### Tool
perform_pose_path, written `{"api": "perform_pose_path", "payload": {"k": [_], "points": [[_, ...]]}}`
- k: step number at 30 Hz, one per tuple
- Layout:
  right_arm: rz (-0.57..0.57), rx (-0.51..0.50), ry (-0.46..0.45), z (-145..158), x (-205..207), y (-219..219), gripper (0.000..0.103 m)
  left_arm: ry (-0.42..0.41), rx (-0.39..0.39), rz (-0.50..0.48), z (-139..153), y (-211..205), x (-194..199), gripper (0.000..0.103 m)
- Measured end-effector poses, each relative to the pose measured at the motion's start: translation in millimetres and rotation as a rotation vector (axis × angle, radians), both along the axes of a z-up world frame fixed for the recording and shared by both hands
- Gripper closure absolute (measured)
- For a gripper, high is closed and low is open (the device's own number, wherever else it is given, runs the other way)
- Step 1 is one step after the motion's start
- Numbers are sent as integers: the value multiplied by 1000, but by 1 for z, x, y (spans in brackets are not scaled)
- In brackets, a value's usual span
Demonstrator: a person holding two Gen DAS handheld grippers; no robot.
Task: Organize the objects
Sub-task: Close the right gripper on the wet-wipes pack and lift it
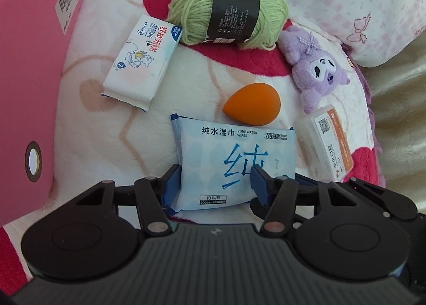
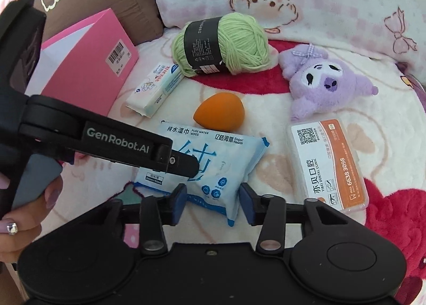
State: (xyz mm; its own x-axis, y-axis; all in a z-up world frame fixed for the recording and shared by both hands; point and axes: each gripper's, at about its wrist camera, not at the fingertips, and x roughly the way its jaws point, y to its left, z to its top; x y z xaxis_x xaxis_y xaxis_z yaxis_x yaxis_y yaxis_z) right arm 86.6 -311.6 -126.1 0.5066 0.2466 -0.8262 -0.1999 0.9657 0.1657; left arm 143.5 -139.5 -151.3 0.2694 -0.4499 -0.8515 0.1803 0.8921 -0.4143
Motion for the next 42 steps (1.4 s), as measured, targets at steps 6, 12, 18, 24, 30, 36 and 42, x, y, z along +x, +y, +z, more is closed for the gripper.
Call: {"api": "perform_pose_path", "payload": {"k": [6,12,18,24,30,36,42], "points": [[-60,99,35,-3,4,-10,37,-22,2,24,2,6,-4,55],[-175,247,126,-21,11,-23,31,-6,-45,61,-3,14,-2,56],[-147,173,92,-16,10,-14,46,25,-115,53,-7,24,2,66],[-89,91,52,-14,10,-6,49,-34,-103,48,-6,20,-10,67],[-43,1,18,-5,3,7,49,-34,-120,36,-3,25,-15,68],[-6,-8,15,2,-5,20,49,-49,-90,15,7,36,-30,68],[35,1,2,15,-16,32,49,-110,-67,4,21,48,-48,67]]}}
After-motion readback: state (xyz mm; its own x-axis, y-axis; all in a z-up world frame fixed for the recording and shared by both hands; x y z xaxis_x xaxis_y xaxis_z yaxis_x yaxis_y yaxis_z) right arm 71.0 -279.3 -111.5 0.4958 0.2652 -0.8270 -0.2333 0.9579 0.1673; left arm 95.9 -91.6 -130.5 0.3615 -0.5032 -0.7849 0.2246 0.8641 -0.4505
